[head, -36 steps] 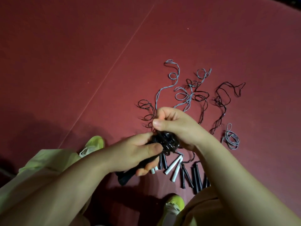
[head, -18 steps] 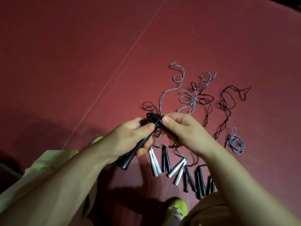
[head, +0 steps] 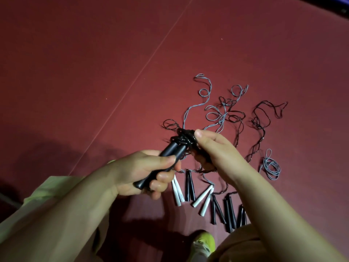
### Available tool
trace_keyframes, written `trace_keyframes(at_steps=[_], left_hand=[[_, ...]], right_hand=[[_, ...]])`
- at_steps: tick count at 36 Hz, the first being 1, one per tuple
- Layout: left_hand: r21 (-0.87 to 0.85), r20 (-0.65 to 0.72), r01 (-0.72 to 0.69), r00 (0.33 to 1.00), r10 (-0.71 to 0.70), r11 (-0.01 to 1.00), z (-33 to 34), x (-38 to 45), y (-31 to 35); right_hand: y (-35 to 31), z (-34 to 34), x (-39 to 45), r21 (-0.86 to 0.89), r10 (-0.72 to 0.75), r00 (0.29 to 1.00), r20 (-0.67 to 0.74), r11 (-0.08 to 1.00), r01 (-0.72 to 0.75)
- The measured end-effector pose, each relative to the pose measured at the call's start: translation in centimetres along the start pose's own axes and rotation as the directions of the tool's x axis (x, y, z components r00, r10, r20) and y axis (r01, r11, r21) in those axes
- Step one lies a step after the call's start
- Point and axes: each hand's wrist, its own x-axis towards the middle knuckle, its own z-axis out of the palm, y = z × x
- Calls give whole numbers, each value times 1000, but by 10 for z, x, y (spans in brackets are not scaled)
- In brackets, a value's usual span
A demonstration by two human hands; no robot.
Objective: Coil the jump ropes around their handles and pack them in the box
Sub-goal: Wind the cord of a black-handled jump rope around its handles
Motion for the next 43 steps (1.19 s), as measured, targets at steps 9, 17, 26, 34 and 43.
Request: trace_keyframes(at_steps=[9, 17, 26, 34, 43], left_hand=[[21, -9, 14, 1000, -14, 1000, -5, 0, -1], [301, -318, -45, 937, 145, 953, -4, 8, -1], [419, -461, -6, 860, 218, 908, -29, 16, -1], [686, -238, 195, 971, -37, 701, -17, 20, -16], [676, 211, 40, 946, -245, 736, 2, 9, -15]], right_hand=[[-1, 4, -1, -53, 85, 991, 105, 995, -80], [4, 20, 2, -372, 122, 988, -94, 916, -149], [-7, 29, -18, -870, -10, 996, 88, 486, 82], [-37, 15, -24, -869, -40, 935, 353, 355, 344], [-16, -6, -6, -233, 30, 941, 338, 971, 53]])
